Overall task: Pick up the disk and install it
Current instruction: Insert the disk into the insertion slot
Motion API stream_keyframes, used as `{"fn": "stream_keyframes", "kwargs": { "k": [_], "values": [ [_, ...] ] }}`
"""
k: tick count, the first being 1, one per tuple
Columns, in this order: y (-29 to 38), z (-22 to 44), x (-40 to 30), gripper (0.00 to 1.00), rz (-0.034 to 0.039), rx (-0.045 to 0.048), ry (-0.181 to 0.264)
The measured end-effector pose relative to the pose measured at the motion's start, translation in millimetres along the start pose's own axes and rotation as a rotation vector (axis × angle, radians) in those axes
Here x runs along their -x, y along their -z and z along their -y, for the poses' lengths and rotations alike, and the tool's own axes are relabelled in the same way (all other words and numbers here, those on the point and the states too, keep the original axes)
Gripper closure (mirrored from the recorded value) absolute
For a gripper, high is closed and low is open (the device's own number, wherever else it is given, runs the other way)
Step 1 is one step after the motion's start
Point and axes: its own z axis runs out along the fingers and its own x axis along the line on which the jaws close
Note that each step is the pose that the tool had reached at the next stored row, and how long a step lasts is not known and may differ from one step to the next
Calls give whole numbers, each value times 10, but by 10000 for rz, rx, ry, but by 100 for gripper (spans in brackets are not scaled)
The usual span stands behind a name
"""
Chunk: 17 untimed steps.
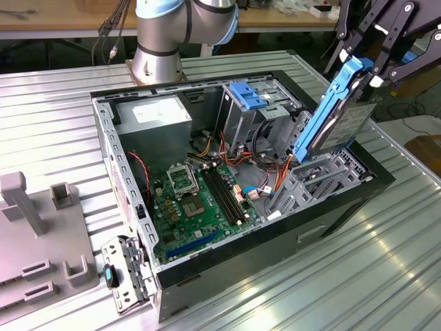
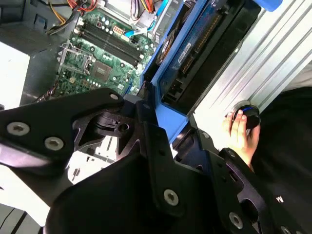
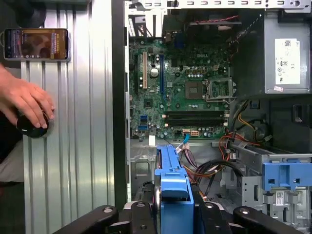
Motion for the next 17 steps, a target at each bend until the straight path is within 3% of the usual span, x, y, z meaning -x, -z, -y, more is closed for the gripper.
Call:
{"fn": "stream_keyframes", "kwargs": {
  "k": [17],
  "values": [
    [-38, 7, -1, 63, 4, -27, 0]
  ]
}}
